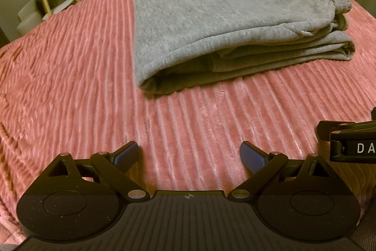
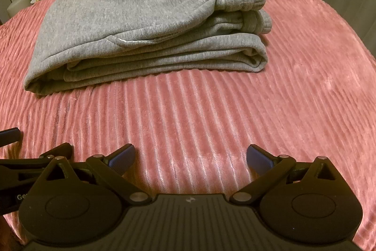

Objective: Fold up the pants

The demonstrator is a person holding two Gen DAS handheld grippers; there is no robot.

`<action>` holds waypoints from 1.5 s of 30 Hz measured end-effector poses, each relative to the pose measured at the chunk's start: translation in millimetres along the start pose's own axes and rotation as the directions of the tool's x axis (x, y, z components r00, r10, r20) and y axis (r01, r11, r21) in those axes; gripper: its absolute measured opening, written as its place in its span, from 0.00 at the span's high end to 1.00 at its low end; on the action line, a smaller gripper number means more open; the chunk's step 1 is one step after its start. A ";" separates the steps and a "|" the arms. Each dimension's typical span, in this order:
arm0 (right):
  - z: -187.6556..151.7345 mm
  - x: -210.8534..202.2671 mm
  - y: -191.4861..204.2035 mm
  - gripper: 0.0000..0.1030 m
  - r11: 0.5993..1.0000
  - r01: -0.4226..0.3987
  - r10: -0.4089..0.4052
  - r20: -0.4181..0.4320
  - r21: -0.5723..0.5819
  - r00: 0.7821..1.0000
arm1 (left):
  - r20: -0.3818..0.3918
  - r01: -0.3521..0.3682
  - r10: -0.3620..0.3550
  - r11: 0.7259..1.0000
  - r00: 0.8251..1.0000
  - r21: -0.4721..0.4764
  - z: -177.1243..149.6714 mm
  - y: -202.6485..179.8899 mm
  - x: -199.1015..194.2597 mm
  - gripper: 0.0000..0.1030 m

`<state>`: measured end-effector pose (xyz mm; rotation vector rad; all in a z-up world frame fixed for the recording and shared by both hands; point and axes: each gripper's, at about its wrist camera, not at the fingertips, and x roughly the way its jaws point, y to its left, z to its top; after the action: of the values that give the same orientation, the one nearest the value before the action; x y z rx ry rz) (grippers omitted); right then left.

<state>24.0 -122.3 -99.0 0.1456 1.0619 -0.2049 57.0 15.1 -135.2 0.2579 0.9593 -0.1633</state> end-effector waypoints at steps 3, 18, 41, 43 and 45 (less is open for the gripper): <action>-0.3 -0.1 -0.1 0.02 1.000 0.000 0.000 0.000 0.001 1.000 | 0.000 -0.001 0.001 1.000 1.000 0.000 -0.3 0.2 -0.2 0.06; 0.0 0.6 0.0 0.02 1.000 -0.001 0.001 -0.005 0.001 1.000 | -0.002 -0.005 0.005 1.000 1.000 -0.001 -0.8 0.8 -0.4 0.06; 0.0 0.6 -0.5 0.02 1.000 -0.002 0.002 -0.007 0.001 1.000 | -0.009 -0.015 0.015 1.000 1.000 -0.004 0.4 1.9 -1.6 0.06; 0.4 1.0 -0.6 0.02 1.000 -0.002 0.002 -0.009 0.000 1.000 | -0.009 -0.015 0.015 1.000 1.000 -0.004 0.3 2.0 -1.8 0.06; -0.7 0.7 -0.5 0.02 1.000 -0.002 0.002 -0.009 0.000 1.000 | -0.008 -0.016 0.016 1.000 1.000 -0.005 0.1 2.5 -2.1 0.06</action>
<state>23.6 -122.7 -99.9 0.1475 1.0703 -0.2024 56.5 17.4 -133.1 0.2620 0.9655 -0.1452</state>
